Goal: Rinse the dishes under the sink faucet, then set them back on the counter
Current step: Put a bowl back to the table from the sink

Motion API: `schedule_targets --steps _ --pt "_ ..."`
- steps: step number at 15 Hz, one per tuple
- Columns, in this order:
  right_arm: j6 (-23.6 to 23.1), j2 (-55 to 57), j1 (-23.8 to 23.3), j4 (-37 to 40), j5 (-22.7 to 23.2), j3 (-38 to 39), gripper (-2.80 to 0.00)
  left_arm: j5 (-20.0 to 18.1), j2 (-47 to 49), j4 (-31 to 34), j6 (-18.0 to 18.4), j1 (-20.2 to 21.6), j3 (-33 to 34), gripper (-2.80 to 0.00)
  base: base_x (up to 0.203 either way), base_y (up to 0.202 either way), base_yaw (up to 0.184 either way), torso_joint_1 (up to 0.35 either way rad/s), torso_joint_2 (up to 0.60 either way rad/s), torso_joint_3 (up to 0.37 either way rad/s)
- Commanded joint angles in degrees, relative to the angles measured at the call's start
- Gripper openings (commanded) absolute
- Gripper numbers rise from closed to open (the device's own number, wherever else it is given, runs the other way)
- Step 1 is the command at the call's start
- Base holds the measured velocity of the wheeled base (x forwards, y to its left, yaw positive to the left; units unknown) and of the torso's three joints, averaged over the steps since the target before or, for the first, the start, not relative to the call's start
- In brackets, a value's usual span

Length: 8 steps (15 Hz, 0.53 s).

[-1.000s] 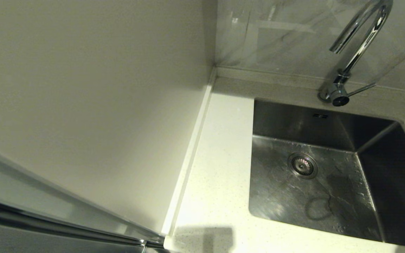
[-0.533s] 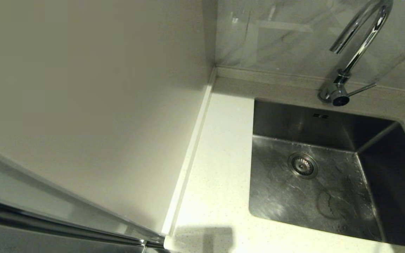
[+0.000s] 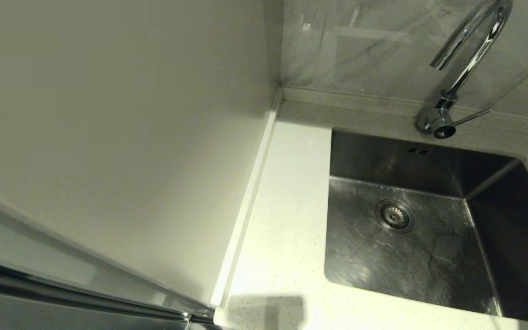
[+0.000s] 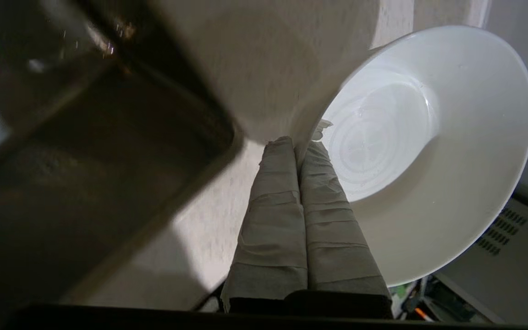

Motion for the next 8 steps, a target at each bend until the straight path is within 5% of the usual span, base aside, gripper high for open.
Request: schedule_targets --steps 1,8 --pt "0.1 5.4 -2.9 -3.1 -0.2 -0.1 -2.80 0.0 0.0 0.0 0.0 0.0 0.2 -2.80 0.000 0.000 0.000 0.000 0.00 0.000" --pt "0.3 9.9 -4.7 -8.1 0.3 -0.4 -2.80 0.0 0.0 0.0 0.0 -0.1 0.2 -2.80 0.000 0.000 0.000 0.000 0.00 0.000"
